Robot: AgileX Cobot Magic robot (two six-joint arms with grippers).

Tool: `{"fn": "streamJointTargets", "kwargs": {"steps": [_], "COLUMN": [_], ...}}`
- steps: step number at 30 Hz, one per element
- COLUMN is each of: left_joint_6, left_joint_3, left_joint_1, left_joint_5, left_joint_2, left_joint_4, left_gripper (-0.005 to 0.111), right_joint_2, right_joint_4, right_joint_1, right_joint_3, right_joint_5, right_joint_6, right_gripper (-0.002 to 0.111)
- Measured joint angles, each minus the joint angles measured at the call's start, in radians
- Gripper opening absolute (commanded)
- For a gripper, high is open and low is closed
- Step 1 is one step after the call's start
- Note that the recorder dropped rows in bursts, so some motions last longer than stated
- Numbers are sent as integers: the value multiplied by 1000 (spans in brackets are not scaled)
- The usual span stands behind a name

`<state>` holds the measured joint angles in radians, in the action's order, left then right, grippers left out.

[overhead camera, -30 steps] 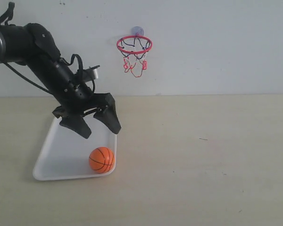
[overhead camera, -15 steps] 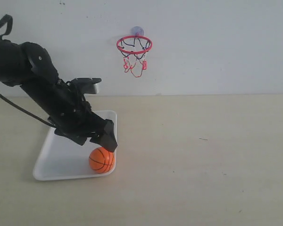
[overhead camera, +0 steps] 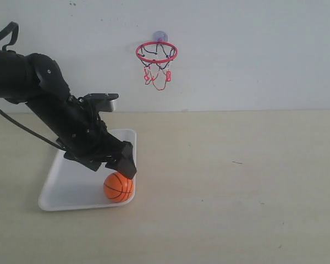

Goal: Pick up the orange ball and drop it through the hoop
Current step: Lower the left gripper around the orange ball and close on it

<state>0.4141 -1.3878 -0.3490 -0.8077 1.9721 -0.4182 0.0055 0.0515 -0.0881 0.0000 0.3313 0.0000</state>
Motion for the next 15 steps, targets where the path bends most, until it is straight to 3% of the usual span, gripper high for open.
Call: {"fn": "streamJointTargets", "kwargs": {"steps": [15], "left_joint_6": [24], "left_joint_3": [0], "left_joint_1": [0], "left_joint_5": [19], "left_joint_2": [61], "left_joint_4": [0], "left_gripper": [86], "right_joint_2": [0], "right_joint_4": [0], "right_joint_1": [0], "right_joint_3": [0], "right_joint_5": [0], "right_joint_6": [0], "right_gripper": [0]}}
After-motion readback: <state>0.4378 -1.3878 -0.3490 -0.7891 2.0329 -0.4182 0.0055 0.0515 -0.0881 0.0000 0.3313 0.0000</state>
